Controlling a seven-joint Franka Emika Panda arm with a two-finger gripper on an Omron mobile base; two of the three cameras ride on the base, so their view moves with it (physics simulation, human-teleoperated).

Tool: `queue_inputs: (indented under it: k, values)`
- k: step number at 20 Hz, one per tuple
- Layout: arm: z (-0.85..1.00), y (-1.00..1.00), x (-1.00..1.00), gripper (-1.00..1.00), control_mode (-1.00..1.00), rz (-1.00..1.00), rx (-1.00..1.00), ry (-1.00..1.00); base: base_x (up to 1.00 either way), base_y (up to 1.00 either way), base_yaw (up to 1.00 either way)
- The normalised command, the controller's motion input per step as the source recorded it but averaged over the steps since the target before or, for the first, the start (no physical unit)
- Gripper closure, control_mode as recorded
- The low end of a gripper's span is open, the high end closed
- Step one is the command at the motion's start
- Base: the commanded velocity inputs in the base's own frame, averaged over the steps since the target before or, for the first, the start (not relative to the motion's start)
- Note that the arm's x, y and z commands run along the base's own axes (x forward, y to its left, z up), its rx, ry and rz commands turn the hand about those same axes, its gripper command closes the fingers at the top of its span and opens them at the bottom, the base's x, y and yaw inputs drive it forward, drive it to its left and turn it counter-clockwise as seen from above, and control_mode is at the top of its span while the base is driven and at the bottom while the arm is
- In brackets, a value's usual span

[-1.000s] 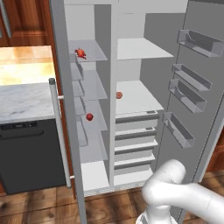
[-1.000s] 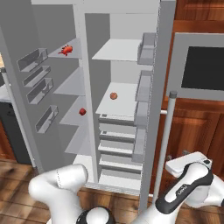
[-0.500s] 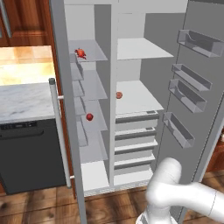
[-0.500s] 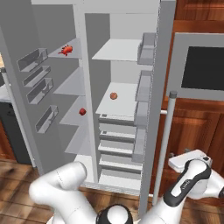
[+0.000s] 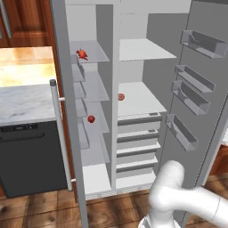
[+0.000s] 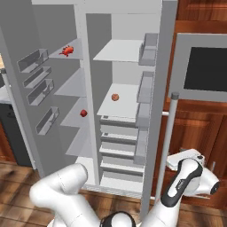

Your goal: There's a fish in the fridge that needs to be moved to the freezer for freezing. Pick up the fish from the fridge, place it on any shelf in the freezer, and close the fridge and freezer doors when done.

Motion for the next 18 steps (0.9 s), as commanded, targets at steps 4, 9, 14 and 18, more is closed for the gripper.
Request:
queue_inputs:
  k: [4,9,14,18]
  values:
    - [0.0,0.9,0.0,-1.0,-1.0,-0.03,0.01,-0.01,0.0,0.0,0.0]
    - [0.0,1.0,0.02,-1.0,-1.0,0.0,0.12,0.0,0.0,0.0,0.0]
    - [0.01,1.0,0.25,-1.0,-1.0,0.0,0.08,0.0,0.0,0.0,0.0]
    - [0.05,1.0,0.43,-1.0,-1.0,0.0,0.05,0.0,0.0,0.0,0.0]
